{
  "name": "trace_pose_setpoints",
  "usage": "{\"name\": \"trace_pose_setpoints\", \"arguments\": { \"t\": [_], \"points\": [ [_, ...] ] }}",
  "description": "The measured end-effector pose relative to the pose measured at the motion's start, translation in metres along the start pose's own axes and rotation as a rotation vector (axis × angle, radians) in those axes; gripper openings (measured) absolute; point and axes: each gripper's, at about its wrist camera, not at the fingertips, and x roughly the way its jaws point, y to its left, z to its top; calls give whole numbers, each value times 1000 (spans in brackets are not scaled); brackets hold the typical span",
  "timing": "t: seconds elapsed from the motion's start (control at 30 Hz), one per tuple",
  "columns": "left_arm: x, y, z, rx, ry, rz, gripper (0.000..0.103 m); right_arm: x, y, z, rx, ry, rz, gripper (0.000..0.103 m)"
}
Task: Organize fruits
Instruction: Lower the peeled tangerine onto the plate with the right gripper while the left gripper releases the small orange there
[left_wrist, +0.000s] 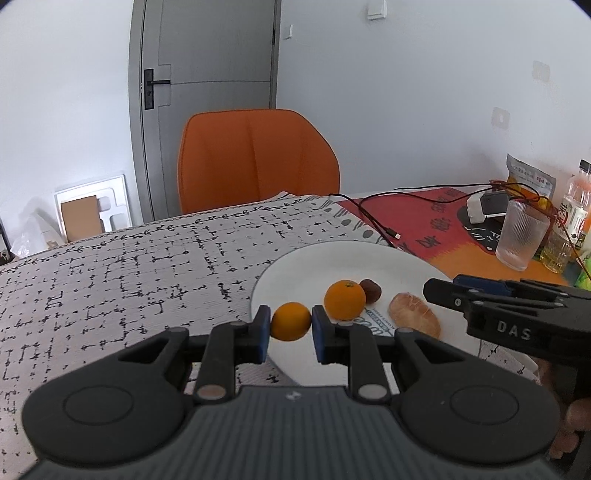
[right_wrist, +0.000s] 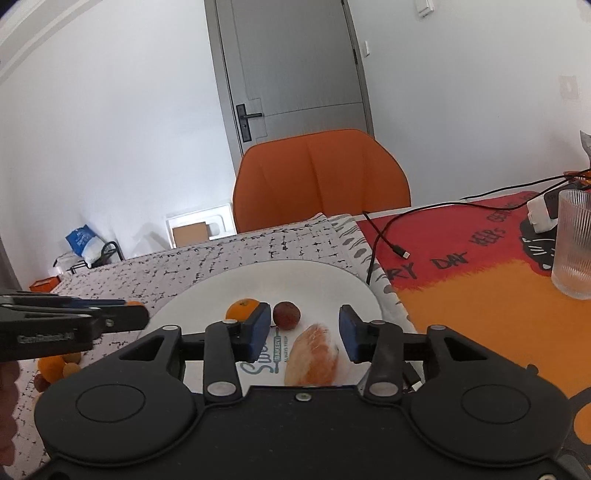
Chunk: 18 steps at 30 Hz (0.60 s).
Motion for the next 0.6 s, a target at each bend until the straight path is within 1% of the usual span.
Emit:
{"name": "trace_pose_setpoints", "arguments": {
  "t": [0.1, 0.13, 0.2, 0.23, 0.27, 0.3, 0.37, 0.4, 0.43, 0.47, 0.53, 0.57, 0.6],
  "points": [
    [2, -2, 3, -11, 0, -11, 23, -4, -2, 1, 13, -1, 4, 42],
    [2, -3, 4, -17, -2, -12, 23, -5, -2, 1, 21, 0, 7, 44],
    [-2, -2, 5, -22, -12, -12, 26, -7, -4, 1, 37, 0, 11, 50],
    [-4, -2, 6, -24, -15, -15, 27, -8, -4, 1, 41, 0, 9, 56],
    [-6, -1, 6, -27, -18, -16, 27, -10, -2, 1, 39, 1, 4, 59],
    [-8, 0, 6, -30, -19, -14, 27, -12, -1, 1, 35, 1, 0, 60],
    [-12, 3, 5, -35, -15, -8, 33, -15, 1, -1, 31, 6, -5, 64],
    [-14, 5, 4, -39, -13, -1, 40, -16, 1, -1, 34, 9, -4, 66],
    [-16, 7, 4, -42, -14, 5, 48, -17, 1, -2, 38, 11, -4, 71],
    [-20, 9, 2, -45, -20, 12, 53, -18, 1, -3, 42, 13, -4, 75],
    [-28, 14, 0, -51, -38, 15, 70, -20, 2, -5, 47, 16, -7, 77],
    [-33, 17, -1, -54, -47, 22, 74, -21, 2, -6, 47, 19, -6, 78],
    [-36, 19, -1, -58, -56, 30, 81, -21, 4, -6, 49, 23, -4, 79]
  ]
}}
